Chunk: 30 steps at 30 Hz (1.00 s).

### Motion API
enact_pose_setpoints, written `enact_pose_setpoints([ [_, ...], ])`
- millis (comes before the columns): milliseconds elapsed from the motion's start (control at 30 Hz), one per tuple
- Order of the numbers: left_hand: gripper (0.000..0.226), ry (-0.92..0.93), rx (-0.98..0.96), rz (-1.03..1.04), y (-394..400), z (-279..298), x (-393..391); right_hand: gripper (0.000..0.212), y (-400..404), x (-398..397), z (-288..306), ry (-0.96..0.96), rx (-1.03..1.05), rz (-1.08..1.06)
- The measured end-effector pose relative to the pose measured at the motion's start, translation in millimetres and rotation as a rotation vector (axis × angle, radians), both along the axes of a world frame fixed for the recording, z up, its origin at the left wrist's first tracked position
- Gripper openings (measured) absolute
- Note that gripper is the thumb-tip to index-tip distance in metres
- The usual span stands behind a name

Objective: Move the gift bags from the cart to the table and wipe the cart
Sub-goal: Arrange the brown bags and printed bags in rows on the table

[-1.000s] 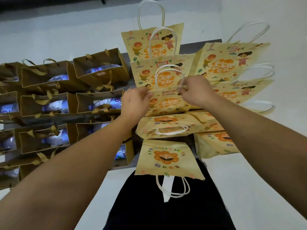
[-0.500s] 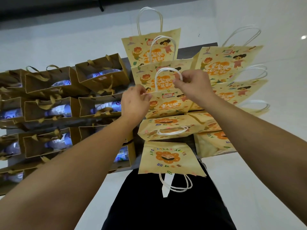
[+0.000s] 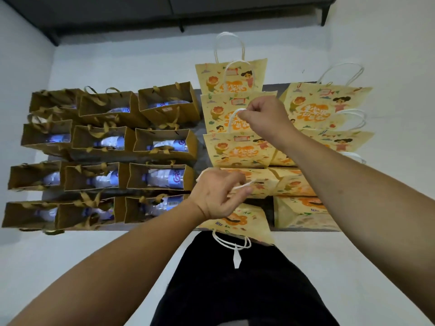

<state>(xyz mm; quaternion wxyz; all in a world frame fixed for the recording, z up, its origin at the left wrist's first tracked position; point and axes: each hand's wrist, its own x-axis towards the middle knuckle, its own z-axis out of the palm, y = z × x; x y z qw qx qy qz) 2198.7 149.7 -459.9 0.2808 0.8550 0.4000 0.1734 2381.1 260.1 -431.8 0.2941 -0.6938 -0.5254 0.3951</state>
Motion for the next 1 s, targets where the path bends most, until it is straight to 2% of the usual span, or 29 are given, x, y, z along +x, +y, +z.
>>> enact_pose_setpoints([
  [100,0.033,0.054,0.012,0.156,5,8,3,0.035,0,-5,16,0.036,0.003,0.057],
  [267,0.036,0.108,-0.116,0.423,19,38,8,0.036,0,-10,56,0.005,0.092,0.150],
  [333,0.034,0.085,-0.118,0.441,22,55,7,0.041,1,-10,75,0.009,0.137,0.140],
  [700,0.037,-0.130,0.009,0.546,49,159,-14,0.038,-9,-17,175,-0.045,0.336,0.044],
  [833,0.039,-0.235,0.028,0.595,55,192,-36,0.043,-19,-30,201,-0.057,0.379,-0.015],
  [1000,0.039,-0.274,0.157,0.580,60,225,-60,0.042,-32,-42,218,-0.067,0.406,-0.063],
])
